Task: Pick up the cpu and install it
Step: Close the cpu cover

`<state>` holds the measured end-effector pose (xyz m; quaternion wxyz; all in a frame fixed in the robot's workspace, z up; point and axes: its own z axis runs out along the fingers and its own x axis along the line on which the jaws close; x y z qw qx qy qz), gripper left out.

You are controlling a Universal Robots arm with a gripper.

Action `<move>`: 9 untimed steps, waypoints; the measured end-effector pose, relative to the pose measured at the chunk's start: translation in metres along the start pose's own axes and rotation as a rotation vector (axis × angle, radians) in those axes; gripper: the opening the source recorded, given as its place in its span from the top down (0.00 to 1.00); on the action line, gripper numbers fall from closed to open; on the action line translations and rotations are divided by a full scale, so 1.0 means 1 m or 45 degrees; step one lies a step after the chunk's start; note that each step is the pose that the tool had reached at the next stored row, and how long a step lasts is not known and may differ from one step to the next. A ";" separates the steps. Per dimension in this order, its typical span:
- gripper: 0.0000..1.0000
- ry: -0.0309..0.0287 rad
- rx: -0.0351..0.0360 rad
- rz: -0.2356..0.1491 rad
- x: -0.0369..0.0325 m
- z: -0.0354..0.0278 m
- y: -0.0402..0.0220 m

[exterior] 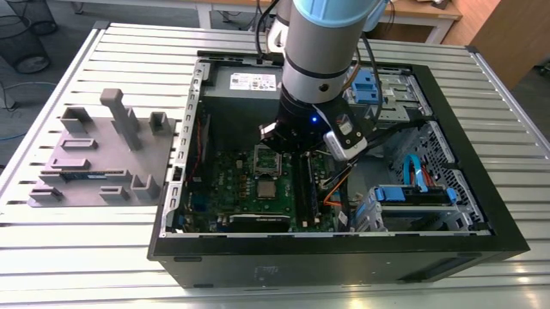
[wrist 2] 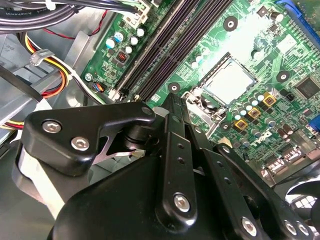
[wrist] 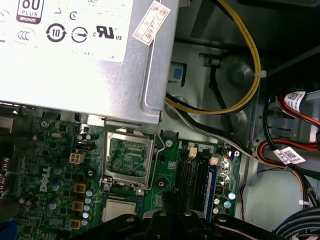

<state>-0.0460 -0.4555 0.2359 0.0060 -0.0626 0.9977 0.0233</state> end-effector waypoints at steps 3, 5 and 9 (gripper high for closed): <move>0.89 0.0001 0.0001 -0.001 -0.0003 0.0005 0.0012; 0.89 0.0002 0.0002 -0.003 -0.0009 0.0011 0.0028; 0.89 0.0009 -0.0003 -0.020 -0.0022 0.0028 0.0054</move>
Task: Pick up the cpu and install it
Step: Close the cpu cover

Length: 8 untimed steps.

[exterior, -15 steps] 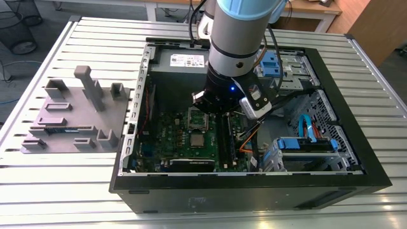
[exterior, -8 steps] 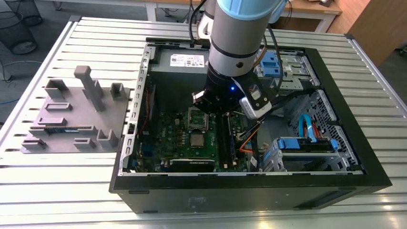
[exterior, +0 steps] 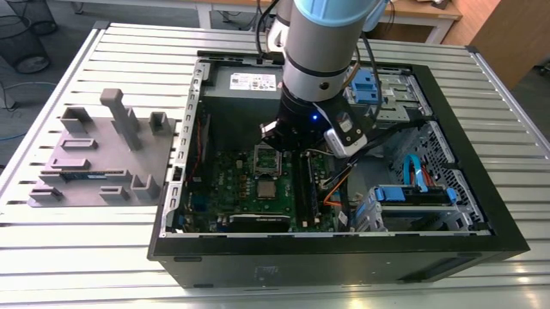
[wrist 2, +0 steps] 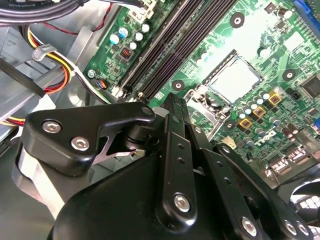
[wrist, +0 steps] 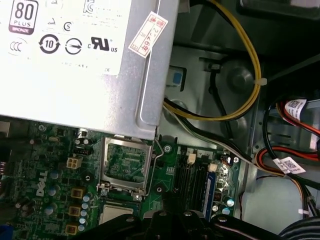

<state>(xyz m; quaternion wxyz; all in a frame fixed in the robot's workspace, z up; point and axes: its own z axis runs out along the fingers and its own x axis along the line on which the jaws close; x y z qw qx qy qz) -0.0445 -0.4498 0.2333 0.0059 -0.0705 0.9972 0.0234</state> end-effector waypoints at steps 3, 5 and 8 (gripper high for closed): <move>0.89 0.0012 0.0000 -0.022 -0.0006 0.0018 0.0009; 0.89 0.0018 -0.0004 -0.038 -0.0009 0.0033 0.0015; 0.89 0.0028 -0.0009 -0.064 -0.0011 0.0058 0.0023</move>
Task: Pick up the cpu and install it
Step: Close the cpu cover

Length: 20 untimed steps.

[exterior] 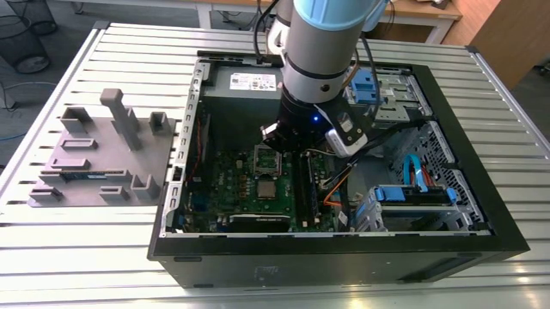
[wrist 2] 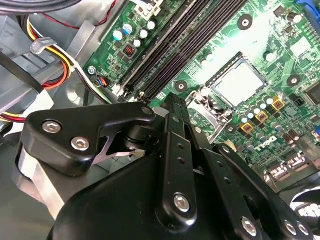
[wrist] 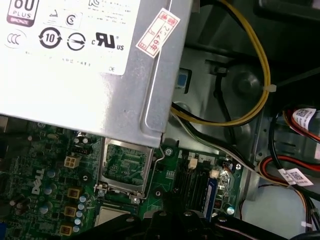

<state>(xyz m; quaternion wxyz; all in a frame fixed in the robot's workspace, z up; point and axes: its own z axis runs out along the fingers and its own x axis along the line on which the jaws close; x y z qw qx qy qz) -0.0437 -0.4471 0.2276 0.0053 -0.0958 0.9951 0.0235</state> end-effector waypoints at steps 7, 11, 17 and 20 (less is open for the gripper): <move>0.89 0.0008 -0.0062 -0.072 -0.0002 0.0049 0.0010; 0.89 0.0012 -0.0067 -0.084 -0.0013 0.0073 0.0070; 0.89 0.0012 -0.0069 -0.086 -0.0039 0.0119 0.0185; 0.89 0.0017 -0.0069 -0.095 -0.0049 0.0144 0.0218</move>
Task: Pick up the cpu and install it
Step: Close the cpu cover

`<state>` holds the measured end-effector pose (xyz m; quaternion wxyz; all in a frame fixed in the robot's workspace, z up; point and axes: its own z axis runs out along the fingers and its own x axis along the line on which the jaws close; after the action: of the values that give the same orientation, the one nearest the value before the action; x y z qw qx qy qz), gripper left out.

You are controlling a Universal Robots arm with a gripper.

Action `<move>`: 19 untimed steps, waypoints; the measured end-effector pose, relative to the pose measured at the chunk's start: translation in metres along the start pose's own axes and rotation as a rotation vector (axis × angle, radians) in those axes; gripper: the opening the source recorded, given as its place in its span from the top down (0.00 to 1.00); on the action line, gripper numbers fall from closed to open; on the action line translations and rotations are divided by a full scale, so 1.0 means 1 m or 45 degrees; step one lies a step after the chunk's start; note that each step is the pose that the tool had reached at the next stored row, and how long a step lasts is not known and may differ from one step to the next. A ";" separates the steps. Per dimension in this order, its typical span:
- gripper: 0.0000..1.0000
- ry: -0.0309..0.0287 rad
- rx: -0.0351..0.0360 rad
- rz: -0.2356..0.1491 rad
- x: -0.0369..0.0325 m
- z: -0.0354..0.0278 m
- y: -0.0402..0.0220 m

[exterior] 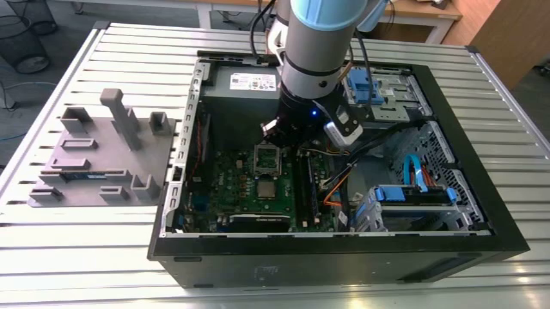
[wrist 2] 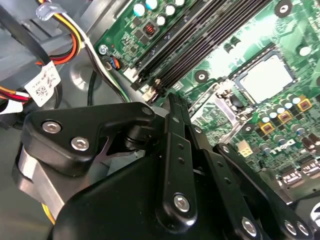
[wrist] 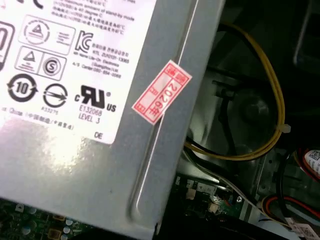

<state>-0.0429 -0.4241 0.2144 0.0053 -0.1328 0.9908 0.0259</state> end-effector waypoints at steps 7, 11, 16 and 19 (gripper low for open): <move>0.89 0.0010 -0.0001 -0.019 -0.0020 0.0064 0.0041; 0.89 0.0011 -0.0001 -0.019 -0.0020 0.0082 0.0040; 0.89 0.0009 -0.0003 -0.019 -0.0006 0.0083 0.0044; 0.89 0.0010 -0.0001 -0.020 -0.0006 0.0085 0.0046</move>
<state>-0.0435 -0.4190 0.2061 0.0051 -0.1405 0.9897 0.0258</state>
